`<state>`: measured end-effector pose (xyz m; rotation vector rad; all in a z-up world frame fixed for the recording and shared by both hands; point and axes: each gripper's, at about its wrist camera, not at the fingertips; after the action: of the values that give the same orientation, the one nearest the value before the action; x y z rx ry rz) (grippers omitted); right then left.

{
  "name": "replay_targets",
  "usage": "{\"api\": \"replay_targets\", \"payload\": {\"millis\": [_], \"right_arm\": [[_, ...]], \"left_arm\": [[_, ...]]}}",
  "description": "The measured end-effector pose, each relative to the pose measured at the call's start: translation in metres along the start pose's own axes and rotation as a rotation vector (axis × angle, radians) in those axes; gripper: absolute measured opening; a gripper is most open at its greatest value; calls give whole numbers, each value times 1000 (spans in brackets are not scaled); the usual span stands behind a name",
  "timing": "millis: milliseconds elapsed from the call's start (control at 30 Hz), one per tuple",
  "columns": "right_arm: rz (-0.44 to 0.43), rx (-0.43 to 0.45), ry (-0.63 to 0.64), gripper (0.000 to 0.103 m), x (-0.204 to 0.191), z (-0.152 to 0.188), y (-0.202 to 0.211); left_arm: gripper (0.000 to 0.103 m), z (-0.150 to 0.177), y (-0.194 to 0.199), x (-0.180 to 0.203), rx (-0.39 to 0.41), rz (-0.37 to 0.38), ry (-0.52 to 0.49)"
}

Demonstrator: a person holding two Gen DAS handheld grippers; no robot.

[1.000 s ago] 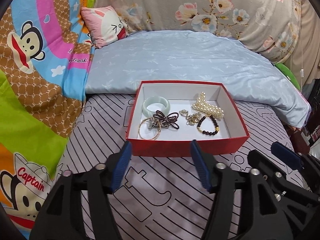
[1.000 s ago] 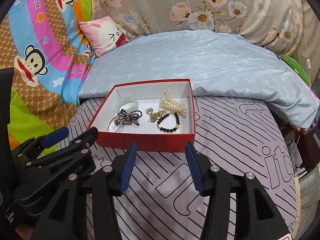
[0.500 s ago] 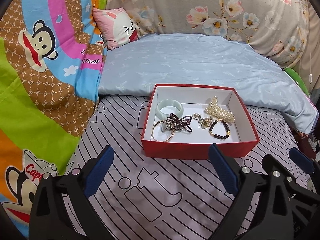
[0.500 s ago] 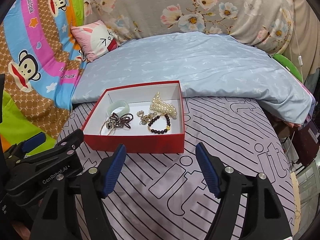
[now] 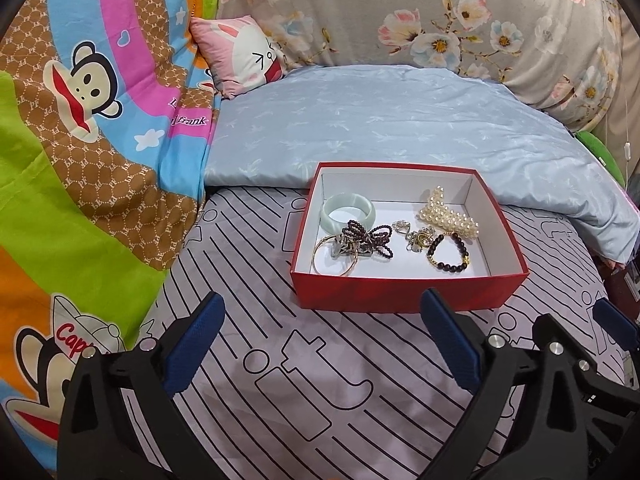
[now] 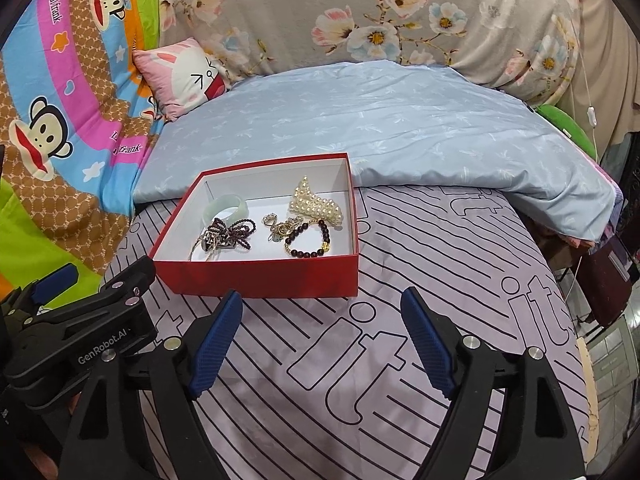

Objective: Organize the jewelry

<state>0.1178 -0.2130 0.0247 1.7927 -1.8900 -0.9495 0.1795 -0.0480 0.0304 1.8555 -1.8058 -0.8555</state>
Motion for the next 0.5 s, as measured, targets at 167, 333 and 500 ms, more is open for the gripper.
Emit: {"api": "replay_targets", "payload": {"millis": [167, 333, 500], "right_arm": [[1, 1, -1, 80, 0, 0, 0], [1, -1, -2, 80, 0, 1, 0], [-1, 0, -2, 80, 0, 0, 0]], "left_arm": [[96, 1, 0, 0, 0, -1, 3], [96, 2, 0, 0, 3, -2, 3], [96, 2, 0, 0, 2, -4, 5]]}}
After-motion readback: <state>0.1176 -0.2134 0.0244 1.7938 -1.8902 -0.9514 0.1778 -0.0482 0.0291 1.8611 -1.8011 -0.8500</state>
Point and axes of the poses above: each gripper's, at about its wrist camera, not at the fingertips, and y roughly against the way its jaws point, x to its right, z to its underside, and after that the axes turned 8 degrees about -z, right-handed
